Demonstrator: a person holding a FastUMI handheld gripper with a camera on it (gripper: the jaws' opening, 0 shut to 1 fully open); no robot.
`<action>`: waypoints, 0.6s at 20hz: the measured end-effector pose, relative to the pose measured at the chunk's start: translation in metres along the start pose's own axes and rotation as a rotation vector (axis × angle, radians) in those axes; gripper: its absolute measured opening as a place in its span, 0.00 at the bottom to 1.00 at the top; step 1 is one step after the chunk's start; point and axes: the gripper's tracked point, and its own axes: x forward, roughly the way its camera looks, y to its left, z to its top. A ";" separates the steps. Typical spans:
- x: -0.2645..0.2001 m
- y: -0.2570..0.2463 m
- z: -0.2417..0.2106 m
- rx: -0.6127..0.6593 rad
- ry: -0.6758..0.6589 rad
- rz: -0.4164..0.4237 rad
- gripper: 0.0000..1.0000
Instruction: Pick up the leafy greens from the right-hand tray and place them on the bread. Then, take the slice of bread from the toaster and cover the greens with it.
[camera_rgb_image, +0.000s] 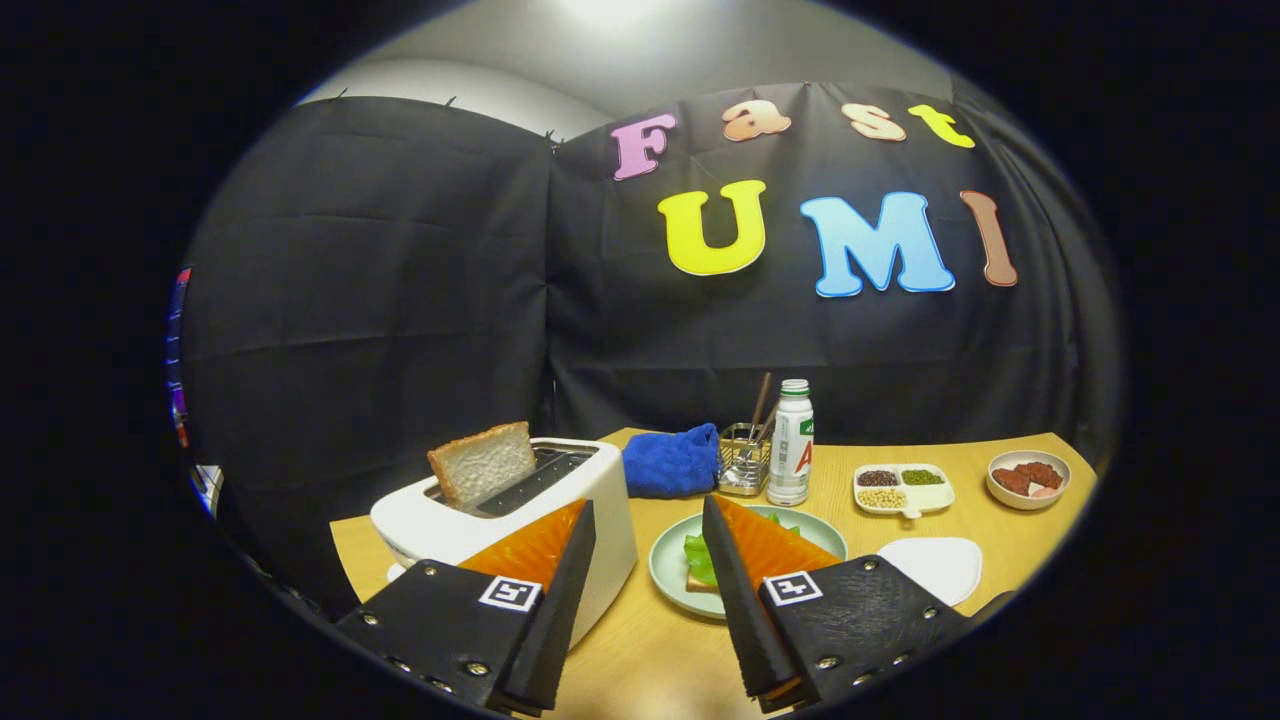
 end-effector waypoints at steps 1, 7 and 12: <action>0.001 0.004 0.001 0.008 -0.004 -0.021 0.67; 0.005 0.079 0.019 0.028 -0.037 0.071 0.66; 0.015 0.118 0.017 0.009 -0.031 0.097 0.69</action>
